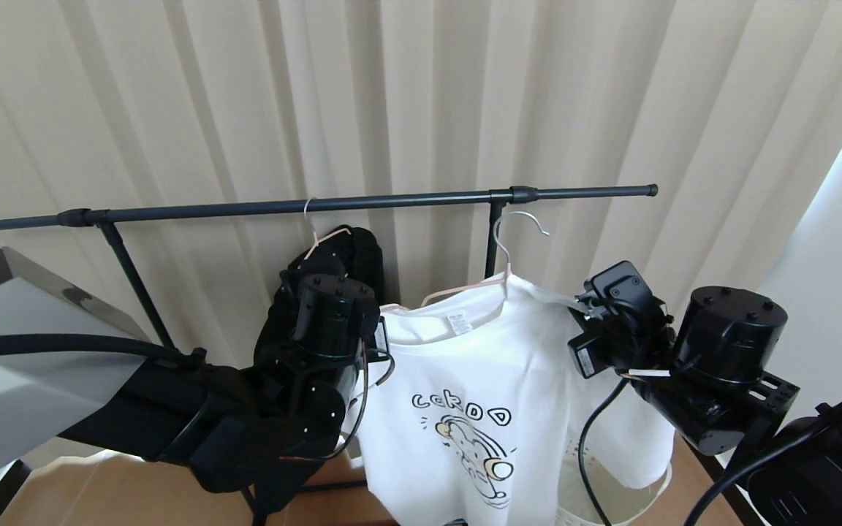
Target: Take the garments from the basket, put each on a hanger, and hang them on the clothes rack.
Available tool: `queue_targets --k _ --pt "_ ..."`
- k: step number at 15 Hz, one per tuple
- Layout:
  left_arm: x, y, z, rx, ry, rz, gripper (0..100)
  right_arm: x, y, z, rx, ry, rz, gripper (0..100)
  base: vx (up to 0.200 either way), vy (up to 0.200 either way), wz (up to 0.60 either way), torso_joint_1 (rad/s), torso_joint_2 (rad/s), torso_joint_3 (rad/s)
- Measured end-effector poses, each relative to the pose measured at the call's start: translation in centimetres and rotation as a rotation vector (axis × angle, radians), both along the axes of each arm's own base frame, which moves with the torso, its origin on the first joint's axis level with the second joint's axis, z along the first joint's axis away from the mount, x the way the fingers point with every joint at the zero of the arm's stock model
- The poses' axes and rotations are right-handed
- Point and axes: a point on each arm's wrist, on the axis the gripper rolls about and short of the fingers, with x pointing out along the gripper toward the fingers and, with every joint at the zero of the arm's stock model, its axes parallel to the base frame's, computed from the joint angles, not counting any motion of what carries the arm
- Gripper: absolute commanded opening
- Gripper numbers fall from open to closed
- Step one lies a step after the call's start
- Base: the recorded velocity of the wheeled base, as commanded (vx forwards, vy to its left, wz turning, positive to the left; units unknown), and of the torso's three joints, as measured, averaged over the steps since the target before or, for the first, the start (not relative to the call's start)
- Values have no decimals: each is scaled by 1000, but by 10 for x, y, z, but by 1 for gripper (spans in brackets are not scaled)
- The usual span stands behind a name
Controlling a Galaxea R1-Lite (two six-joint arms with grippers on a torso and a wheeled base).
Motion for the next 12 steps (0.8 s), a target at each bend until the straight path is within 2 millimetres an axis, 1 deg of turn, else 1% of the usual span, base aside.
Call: queue_targets --k 6,9,12 --pt "-5 -4 -1 3 3 -18 0 -3 15 -1 19 2 18 0 0 0 0 0 0 0" --pt "-7 -7 -1 2 3 -27 0 -6 18 -3 27 11 31 0 0 0 0 0 0 0" --pt "-13 -15 3 -20 -23 -53 0 -4 23 -10 42 33 36 0 0 0 0 0 0 0"
